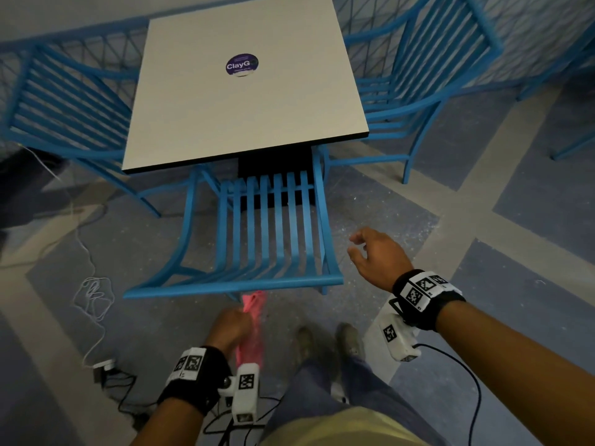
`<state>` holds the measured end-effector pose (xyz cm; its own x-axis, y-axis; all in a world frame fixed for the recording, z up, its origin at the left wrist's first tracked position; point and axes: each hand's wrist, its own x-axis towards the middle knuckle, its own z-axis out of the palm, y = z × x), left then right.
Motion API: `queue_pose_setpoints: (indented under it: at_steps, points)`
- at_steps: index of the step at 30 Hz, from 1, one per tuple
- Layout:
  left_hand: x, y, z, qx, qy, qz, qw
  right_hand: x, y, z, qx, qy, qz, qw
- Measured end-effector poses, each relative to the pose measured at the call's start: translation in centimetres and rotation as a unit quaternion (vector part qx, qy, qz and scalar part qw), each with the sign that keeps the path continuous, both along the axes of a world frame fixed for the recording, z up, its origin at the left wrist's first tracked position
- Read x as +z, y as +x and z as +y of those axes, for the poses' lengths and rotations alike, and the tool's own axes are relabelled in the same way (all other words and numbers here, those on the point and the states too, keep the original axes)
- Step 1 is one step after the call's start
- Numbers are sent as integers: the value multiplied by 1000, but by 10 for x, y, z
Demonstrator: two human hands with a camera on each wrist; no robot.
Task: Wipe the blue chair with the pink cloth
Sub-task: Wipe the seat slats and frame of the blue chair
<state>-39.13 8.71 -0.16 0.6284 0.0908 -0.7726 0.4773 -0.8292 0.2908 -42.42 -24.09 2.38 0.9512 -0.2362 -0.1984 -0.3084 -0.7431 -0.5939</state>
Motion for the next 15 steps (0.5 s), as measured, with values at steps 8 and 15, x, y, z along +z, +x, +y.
queue_pose_setpoints:
  at_steps: [8,15]
  points:
    - [-5,-9,-71,-160,-48,-106,980,5,7,18,35,-6,-4,999]
    - [1,-31,-141,-204,-122,-48,970,4,0,18,50,-23,0,998]
